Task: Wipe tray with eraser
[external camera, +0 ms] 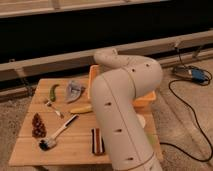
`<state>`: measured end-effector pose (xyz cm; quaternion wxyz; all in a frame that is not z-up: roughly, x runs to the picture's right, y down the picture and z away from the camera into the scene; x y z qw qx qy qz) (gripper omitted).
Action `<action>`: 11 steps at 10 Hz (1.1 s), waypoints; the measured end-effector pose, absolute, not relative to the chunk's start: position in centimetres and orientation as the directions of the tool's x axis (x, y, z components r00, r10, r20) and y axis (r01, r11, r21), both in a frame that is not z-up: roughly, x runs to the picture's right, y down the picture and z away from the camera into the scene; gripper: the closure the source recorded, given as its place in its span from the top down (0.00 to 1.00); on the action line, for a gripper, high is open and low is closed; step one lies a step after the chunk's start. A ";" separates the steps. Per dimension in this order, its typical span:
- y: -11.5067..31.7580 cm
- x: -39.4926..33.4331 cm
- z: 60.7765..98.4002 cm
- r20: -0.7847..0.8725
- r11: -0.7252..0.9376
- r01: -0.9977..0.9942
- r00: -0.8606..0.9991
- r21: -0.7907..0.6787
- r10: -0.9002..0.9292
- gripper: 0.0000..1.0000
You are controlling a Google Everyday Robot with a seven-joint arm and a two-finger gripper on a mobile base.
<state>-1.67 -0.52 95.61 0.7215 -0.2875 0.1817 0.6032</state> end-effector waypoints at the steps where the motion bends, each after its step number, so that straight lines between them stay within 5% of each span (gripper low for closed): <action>1: -0.2 -1.6 96.0 -0.613 0.102 -0.977 0.198 -0.188 0.765 0.00; 11: 3.6 6.6 95.6 -0.605 0.073 -0.965 0.217 -0.253 0.766 0.00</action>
